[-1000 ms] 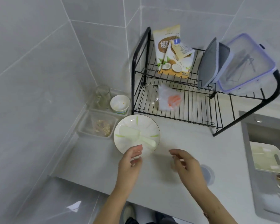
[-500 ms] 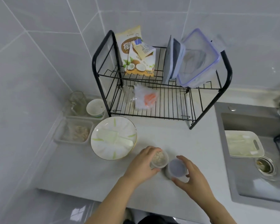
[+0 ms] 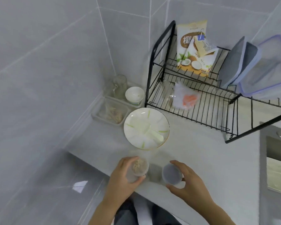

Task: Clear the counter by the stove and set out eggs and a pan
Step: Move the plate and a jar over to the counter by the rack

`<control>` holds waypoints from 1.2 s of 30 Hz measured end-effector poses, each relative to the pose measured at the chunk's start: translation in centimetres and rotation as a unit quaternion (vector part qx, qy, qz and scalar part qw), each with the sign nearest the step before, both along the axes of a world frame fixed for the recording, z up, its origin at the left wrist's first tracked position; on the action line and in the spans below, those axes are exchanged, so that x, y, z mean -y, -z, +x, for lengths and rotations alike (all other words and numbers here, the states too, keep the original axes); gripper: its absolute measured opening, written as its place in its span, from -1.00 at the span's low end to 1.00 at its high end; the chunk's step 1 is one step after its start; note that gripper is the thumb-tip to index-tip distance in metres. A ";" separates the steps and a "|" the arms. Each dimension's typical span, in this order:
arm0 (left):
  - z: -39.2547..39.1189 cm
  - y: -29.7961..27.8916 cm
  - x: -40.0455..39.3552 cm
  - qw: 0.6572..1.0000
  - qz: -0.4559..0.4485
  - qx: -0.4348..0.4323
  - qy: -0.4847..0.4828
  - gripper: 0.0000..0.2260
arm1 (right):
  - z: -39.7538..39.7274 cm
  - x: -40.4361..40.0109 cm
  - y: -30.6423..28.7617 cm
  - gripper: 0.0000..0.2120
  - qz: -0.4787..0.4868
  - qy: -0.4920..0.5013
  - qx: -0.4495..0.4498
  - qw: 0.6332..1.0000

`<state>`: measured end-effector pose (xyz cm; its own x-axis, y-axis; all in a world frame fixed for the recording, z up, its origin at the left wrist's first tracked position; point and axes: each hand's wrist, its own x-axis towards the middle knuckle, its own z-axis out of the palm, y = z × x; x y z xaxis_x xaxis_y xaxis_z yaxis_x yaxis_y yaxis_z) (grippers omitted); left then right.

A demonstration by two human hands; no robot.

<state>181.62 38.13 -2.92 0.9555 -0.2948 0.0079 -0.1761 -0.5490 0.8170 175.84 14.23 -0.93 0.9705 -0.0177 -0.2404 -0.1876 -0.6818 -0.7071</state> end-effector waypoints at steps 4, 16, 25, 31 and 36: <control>2.5 -0.1 -6.0 0.997 -0.022 -0.014 -0.073 -0.43 | 4.1 -6.1 -0.1 -0.35 0.000 -0.046 0.006 0.999; 13.6 1.9 -14.8 0.993 -0.042 -0.043 -0.099 -0.41 | 16.4 -18.8 0.6 -0.35 -0.046 -0.047 0.002 0.998; 17.8 0.8 -15.3 0.995 0.066 0.066 -0.028 -0.53 | 20.9 -22.3 0.5 -0.35 0.000 0.040 0.015 0.999; 19.2 1.3 -15.3 0.977 0.166 0.130 -0.031 -0.57 | 21.8 -23.6 0.4 -0.35 0.012 0.062 0.014 0.998; 19.5 1.3 -15.0 0.979 0.149 0.132 -0.042 -0.59 | 22.3 -24.0 0.1 -0.32 0.023 0.073 -0.001 0.997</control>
